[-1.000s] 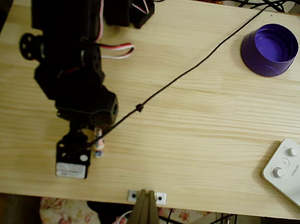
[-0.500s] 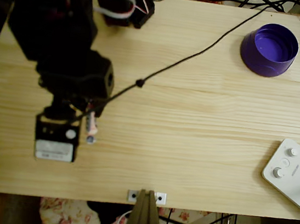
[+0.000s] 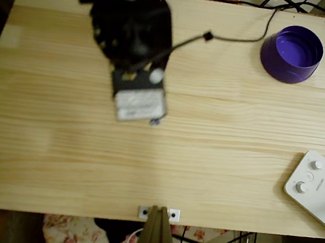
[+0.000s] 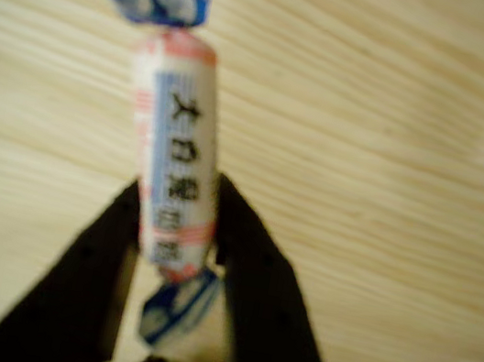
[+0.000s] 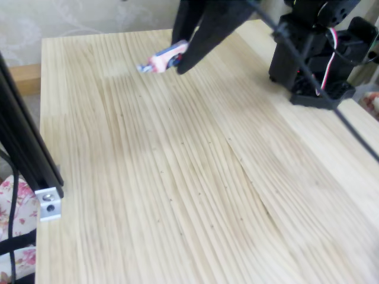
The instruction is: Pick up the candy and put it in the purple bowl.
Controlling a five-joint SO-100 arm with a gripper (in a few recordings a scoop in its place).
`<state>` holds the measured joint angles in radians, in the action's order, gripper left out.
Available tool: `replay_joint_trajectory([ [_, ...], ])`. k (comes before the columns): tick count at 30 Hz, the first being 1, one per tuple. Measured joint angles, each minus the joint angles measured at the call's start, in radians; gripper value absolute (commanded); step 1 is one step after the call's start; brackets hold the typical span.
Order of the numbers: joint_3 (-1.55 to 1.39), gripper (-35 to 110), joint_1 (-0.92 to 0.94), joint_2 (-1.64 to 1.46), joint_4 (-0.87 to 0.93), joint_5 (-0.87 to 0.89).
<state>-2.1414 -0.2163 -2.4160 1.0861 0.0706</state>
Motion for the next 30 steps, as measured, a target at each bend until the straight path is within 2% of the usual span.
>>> replay_joint_trajectory([
  [8,-0.011,-1,-0.236,-0.207,0.107,0.049],
  [14,-0.051,-1,-0.466,-0.318,0.117,0.107],
  [30,-0.198,-1,-0.939,-0.308,-0.173,0.201],
])
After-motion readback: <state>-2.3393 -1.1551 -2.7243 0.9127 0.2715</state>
